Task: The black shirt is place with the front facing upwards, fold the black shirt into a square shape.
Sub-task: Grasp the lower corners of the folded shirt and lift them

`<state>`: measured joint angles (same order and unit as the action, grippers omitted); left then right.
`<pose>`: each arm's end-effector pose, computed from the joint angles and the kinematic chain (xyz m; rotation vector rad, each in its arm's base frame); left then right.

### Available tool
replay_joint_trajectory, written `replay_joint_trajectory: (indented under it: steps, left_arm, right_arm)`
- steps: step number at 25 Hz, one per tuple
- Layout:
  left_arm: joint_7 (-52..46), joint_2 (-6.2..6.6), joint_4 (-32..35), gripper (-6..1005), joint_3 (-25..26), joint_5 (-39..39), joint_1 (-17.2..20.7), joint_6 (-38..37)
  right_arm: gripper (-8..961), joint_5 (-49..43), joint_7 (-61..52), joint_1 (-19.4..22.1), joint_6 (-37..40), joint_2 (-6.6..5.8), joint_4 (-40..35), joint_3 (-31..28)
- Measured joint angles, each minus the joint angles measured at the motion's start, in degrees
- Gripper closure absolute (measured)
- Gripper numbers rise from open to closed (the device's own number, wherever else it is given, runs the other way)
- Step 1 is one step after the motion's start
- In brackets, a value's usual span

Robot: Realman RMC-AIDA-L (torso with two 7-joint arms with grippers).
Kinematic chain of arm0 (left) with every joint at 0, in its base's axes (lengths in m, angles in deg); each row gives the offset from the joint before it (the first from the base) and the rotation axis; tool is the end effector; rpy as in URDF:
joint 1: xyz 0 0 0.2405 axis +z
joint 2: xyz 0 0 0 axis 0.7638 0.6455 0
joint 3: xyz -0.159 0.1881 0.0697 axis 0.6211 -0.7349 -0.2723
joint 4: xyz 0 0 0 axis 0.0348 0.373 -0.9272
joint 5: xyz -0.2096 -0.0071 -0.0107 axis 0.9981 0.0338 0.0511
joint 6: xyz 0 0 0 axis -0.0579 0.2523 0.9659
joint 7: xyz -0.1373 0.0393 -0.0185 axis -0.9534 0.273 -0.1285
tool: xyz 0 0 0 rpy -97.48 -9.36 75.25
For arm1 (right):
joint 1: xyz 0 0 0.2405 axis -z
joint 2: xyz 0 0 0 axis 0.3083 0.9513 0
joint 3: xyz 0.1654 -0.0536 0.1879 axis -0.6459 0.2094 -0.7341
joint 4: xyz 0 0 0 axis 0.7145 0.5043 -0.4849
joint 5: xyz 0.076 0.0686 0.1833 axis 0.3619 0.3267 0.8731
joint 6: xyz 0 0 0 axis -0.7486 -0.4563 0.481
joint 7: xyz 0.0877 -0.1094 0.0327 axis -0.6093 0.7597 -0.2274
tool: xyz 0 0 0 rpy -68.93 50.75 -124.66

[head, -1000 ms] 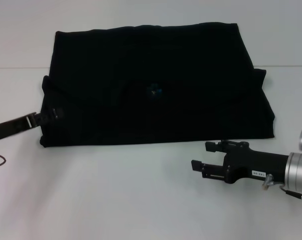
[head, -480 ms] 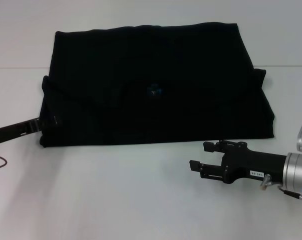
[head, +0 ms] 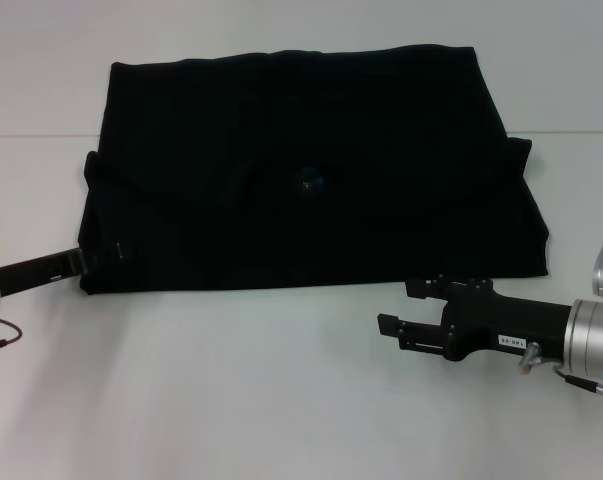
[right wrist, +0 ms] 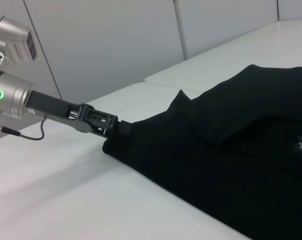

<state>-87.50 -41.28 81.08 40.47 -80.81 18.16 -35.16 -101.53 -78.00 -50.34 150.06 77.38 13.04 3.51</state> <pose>-0.3532 0.3735 0.0180 -1.9159 -1.4825 -0.5211 0.2745 0.3383 -0.0603 -2.6250 0.6998 0.5886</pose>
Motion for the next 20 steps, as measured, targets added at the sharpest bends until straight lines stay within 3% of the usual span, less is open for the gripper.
replay_joint_trajectory:
  steps: [11, 16, 20]
  left_arm:
    - [-0.71, -0.17, 0.41, 268, -2.14, 0.01, -0.11, -0.38]
    - [-0.44, -0.2, 0.57, 465, -2.1, 0.01, -0.19, -0.27]
    - [-0.39, -0.18, 0.62, 682, -2.13, 0.01, -0.19, -0.25]
  right_arm:
    - [178, 0.68, -0.24, -0.04, 0.18, -0.09, 0.01, -0.07]
    - [178, 0.68, -0.71, 0.21, 0.3, -0.16, -0.25, -0.24]
    - [178, 0.68, -0.74, 0.33, 0.39, -0.18, -0.32, -0.77]
